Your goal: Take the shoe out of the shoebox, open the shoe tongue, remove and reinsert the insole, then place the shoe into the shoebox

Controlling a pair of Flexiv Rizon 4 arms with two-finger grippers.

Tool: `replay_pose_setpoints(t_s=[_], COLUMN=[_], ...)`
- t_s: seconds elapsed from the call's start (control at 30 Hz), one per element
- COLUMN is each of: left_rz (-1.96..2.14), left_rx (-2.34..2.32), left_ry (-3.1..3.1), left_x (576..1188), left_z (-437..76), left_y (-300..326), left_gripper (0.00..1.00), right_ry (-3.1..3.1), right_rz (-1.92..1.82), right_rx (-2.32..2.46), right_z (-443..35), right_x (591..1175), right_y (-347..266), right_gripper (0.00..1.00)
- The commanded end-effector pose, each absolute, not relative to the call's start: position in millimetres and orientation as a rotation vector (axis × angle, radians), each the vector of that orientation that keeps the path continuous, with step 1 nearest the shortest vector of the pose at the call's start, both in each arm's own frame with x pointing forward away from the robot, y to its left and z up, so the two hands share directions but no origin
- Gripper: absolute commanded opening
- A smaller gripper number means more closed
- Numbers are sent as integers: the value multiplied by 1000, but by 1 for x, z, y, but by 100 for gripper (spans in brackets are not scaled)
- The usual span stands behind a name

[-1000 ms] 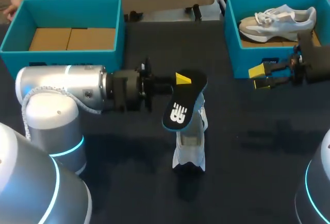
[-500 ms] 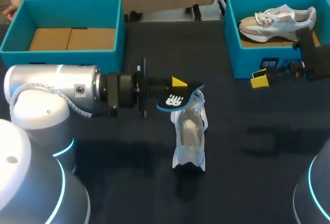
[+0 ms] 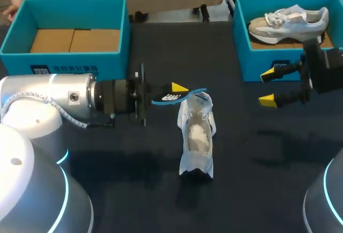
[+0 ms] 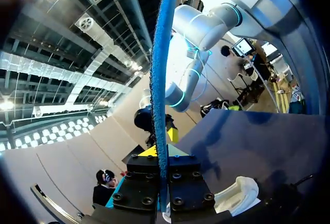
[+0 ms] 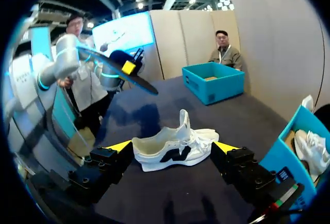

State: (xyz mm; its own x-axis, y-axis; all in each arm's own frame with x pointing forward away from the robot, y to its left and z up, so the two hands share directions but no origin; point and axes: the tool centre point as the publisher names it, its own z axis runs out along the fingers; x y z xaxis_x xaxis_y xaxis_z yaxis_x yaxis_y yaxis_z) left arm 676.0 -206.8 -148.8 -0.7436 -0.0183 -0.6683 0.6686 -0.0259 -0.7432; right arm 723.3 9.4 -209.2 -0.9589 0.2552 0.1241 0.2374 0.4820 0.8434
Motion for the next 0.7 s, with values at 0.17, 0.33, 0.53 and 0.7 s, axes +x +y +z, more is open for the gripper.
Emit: replay_pose_setpoints(t_s=[0.17,0.33,0.53,0.7], left_rz=[-1816,-1816,-1859,-1881], left_rx=[675,675,661,647], left_ry=[1762,1762,1805,1858], left_x=[672,672,666,656], left_z=[-149,-149,-153,-158], left_y=[-206,-206,-206,-205], left_gripper=[0,0,0,0], right_ry=[2636,2636,2709,2697], right_rz=[1437,1437,1326,1239], right_rx=[319,319,291,185], right_z=[-209,-209,-212,-219], right_x=[714,714,714,707], right_y=[11,11,15,22], right_gripper=[100,100,100,100])
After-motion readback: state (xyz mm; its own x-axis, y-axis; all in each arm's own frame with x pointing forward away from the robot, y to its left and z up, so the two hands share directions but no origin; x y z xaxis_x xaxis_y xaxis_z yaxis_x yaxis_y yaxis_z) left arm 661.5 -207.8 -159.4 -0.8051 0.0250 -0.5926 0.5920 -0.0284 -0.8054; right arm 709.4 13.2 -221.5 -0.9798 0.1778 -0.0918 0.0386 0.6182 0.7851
